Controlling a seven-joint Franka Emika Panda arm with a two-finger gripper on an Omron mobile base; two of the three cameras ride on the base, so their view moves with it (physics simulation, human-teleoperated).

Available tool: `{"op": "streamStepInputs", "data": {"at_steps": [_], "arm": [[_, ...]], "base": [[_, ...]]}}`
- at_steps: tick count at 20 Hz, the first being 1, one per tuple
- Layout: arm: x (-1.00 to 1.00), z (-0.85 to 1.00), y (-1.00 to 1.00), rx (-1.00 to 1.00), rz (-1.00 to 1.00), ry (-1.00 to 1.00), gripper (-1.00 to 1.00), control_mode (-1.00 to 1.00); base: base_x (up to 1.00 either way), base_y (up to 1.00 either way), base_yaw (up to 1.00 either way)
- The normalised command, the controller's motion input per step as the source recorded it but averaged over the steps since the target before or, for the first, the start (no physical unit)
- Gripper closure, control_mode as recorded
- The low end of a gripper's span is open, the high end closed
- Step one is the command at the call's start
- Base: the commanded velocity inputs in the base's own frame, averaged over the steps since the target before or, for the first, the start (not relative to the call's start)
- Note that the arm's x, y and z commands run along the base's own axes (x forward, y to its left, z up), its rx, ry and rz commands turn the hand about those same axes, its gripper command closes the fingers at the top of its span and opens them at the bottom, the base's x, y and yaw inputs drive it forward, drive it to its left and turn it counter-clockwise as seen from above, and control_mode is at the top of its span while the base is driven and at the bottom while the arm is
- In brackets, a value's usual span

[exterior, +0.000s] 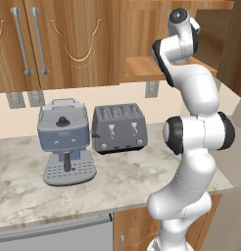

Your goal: There is a bowl on the dining counter. Grab a lemon wedge from the fridge and place it in the bowl. Then get the liquor bottle and glass cup from the cabinet and place them next to the bowl.

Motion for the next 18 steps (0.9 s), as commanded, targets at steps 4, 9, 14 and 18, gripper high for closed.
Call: {"op": "streamStepInputs", "data": {"at_steps": [4, 9, 14, 18], "arm": [[0.03, -0.10, -0.04, -0.02, 0.00, 0.00, -1.00, -1.00], [0.00, -0.18, 0.00, -0.01, 0.00, 0.04, -1.00, -1.00], [0.06, -0.16, 0.00, 0.00, 0.02, 0.04, -1.00, -1.00], [0.17, -0.12, 0.00, -0.01, 0.05, 0.00, -1.00, -1.00]], "base": [[0.00, 0.00, 0.00], [0.00, 0.00, 0.00], [0.00, 0.00, 0.00], [0.00, 0.00, 0.00]]}}
